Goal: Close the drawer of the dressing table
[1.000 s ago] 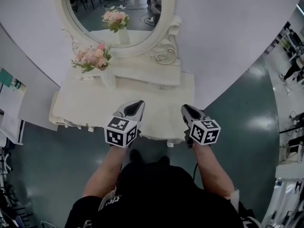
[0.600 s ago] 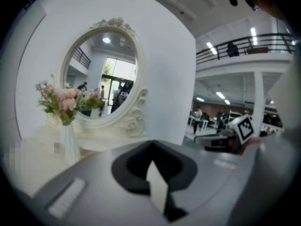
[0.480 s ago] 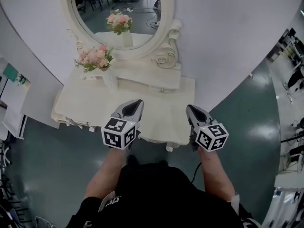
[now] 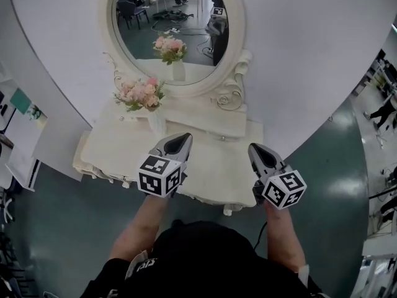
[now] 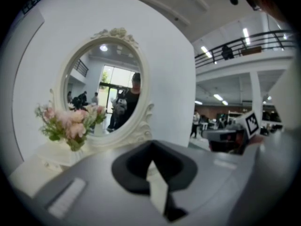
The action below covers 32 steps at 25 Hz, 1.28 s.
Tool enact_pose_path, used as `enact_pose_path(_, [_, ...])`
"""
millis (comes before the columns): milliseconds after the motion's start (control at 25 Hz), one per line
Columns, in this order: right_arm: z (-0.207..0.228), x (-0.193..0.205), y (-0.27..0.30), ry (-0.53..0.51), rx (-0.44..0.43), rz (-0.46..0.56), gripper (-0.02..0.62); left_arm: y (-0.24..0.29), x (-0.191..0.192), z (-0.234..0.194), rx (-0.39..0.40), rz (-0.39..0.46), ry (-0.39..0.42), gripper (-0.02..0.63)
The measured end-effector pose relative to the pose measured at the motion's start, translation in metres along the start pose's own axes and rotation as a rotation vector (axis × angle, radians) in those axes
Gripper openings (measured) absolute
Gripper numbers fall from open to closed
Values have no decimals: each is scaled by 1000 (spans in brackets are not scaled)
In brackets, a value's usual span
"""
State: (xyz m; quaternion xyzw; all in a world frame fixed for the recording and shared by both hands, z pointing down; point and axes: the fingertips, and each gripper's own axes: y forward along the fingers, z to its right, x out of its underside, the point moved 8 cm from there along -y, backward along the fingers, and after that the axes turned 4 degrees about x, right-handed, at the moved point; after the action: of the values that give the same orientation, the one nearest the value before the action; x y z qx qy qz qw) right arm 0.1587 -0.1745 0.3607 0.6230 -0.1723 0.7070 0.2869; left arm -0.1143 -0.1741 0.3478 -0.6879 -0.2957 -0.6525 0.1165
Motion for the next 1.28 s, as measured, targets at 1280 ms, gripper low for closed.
enact_pose_path(1280, [-28,-21,-6,-64,2,91,-8,-31,-18,-24,-35,57,61,9])
